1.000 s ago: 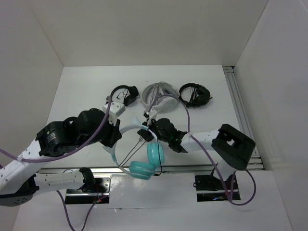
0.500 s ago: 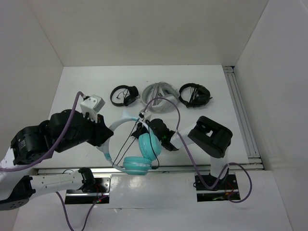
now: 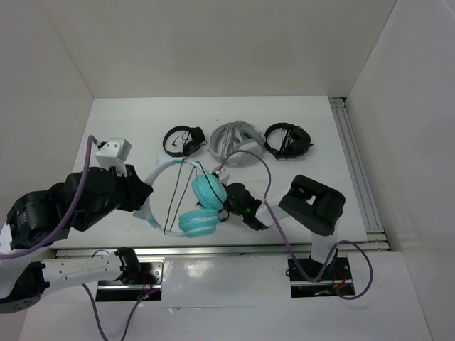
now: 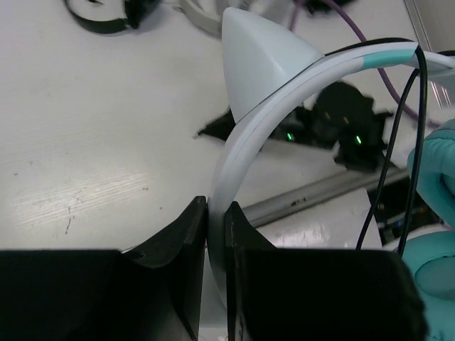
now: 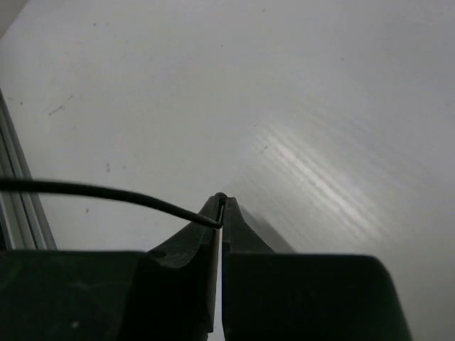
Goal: Wrap the headphones
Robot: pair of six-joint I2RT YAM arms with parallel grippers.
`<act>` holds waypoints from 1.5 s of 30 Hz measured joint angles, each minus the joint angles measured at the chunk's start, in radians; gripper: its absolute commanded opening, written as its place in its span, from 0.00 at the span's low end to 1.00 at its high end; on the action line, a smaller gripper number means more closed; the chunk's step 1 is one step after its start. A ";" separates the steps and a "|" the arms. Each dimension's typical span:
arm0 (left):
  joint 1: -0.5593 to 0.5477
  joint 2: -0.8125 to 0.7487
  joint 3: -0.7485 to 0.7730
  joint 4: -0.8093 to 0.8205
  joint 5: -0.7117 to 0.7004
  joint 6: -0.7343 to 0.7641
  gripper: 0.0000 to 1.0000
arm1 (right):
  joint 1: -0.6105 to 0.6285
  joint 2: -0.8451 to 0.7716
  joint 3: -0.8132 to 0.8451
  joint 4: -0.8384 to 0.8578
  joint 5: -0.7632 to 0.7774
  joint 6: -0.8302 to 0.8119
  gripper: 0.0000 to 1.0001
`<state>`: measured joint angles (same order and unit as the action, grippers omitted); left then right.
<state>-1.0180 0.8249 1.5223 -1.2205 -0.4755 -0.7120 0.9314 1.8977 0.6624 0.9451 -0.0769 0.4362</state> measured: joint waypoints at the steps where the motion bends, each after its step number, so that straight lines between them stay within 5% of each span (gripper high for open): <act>1: 0.000 -0.004 0.000 -0.008 -0.041 -0.021 0.00 | 0.026 -0.026 -0.019 -0.021 0.034 -0.003 0.00; 11: 0.011 0.129 0.050 -0.079 -0.410 -0.226 0.00 | 0.379 -0.367 -0.110 -0.317 0.369 -0.007 0.00; 17: 0.097 0.309 0.049 -0.056 -0.454 -0.260 0.00 | 0.596 -0.535 -0.092 -0.547 0.522 -0.011 0.00; 24: 0.183 0.345 -0.100 -0.010 -0.450 -0.264 0.00 | 0.771 -0.673 0.020 -0.778 0.610 -0.053 0.00; 45: 0.209 0.355 -0.271 0.130 -0.318 -0.225 0.00 | 0.799 -0.541 0.222 -0.917 0.472 -0.331 0.00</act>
<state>-0.8093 1.1801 1.2514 -1.0908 -0.7937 -0.9375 1.7306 1.3571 0.8845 0.0280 0.3946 0.1051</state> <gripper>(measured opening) 0.244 0.048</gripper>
